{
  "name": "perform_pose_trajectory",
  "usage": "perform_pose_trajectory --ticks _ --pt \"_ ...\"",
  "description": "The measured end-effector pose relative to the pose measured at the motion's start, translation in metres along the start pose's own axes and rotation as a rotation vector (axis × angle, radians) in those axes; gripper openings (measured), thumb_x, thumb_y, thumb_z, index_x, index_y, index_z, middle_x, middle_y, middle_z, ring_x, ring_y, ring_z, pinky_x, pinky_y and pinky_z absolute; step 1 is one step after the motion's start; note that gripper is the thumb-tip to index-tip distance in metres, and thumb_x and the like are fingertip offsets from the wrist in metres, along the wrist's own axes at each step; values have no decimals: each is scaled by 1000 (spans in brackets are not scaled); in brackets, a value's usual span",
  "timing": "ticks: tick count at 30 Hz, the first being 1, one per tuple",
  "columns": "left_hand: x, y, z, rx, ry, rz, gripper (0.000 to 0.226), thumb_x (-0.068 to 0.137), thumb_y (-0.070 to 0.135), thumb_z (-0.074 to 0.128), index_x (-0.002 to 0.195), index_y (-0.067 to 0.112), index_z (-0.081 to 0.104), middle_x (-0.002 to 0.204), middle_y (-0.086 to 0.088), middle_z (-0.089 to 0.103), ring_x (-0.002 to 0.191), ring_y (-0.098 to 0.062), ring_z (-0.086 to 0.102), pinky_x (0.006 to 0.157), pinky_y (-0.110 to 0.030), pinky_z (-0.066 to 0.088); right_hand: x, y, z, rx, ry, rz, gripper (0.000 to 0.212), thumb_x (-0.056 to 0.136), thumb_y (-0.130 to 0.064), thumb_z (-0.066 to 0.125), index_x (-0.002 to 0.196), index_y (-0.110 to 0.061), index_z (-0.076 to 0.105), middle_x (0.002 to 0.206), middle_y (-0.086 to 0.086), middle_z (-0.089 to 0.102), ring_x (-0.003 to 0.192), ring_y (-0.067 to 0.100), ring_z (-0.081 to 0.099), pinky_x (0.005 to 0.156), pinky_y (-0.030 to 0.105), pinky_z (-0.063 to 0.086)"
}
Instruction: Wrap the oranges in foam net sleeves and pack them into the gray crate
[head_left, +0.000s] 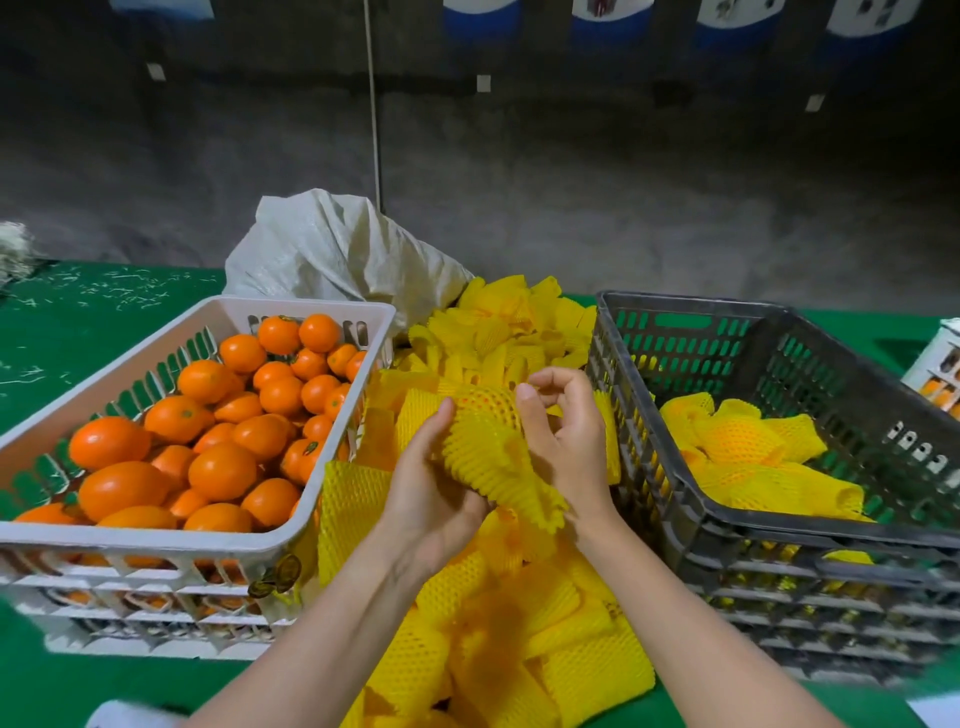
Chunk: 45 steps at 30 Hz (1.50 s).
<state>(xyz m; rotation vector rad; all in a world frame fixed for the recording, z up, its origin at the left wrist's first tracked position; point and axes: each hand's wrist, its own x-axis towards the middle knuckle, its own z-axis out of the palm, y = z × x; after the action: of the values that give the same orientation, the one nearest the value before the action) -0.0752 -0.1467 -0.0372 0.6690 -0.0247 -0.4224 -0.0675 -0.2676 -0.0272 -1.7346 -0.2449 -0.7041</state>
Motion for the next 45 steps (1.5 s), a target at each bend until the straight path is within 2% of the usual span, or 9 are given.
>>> perform_pose_trajectory --ticks 6,9,13,16,23,32,38,42,45 --pt "3 1 -4 102 -10 32 36 74 42 58 86 15 79 99 -9 73 86 -20 71 79 -36 55 9 8 -1 -57 -45 77 24 94 -17 50 84 -6 70 60 -13 61 56 10 54 53 18 36" --pt "2 1 -4 159 -36 30 44 76 48 54 99 18 77 112 -9 70 100 -21 68 94 -40 48 12 6 1 29 -66 207 34 95 -22 49 67 -14 66 64 26 60 57 22 50 53 31 36" --pt "4 -1 -5 129 46 79 56 68 52 58 104 12 73 110 -12 70 99 -25 69 87 -41 52 7 4 5 265 -182 439 44 94 -24 47 76 16 56 65 13 49 67 16 47 61 28 35" --pt "4 -6 -9 117 103 84 67 66 53 58 114 8 65 114 -17 68 101 -28 67 85 -42 51 -1 5 6 406 -269 598 31 93 -27 49 89 2 59 80 13 56 77 21 50 62 27 44" --pt "12 -4 -8 250 305 276 28 91 44 52 76 32 72 74 5 74 68 -12 72 57 -30 53 -7 5 -1 433 -297 762 52 86 -59 39 102 -19 68 100 2 72 97 19 65 90 39 52" --pt "14 -7 -9 937 480 748 59 92 36 58 40 20 35 42 8 30 46 -12 26 58 -38 30 -21 13 3 659 -228 793 48 85 -58 29 89 -26 64 81 -8 73 72 5 69 62 23 56" --pt "15 -10 -7 599 433 633 50 80 35 68 48 6 43 53 -10 35 53 -24 31 63 -36 38 -21 4 5 790 -66 952 53 92 -46 42 138 -20 45 130 11 57 106 23 57 81 36 48" --pt "16 -10 -5 512 359 561 47 75 37 65 47 4 48 51 -11 47 55 -24 42 60 -32 44 -21 3 3 875 -30 982 44 94 -34 44 134 -14 49 116 14 62 99 28 58 86 39 45" --pt "19 -12 -3 453 356 522 49 86 28 59 42 11 46 40 1 47 40 -12 42 46 -23 38 -22 3 0 903 -9 950 25 94 -30 46 100 -14 65 89 12 69 85 27 60 81 39 46"
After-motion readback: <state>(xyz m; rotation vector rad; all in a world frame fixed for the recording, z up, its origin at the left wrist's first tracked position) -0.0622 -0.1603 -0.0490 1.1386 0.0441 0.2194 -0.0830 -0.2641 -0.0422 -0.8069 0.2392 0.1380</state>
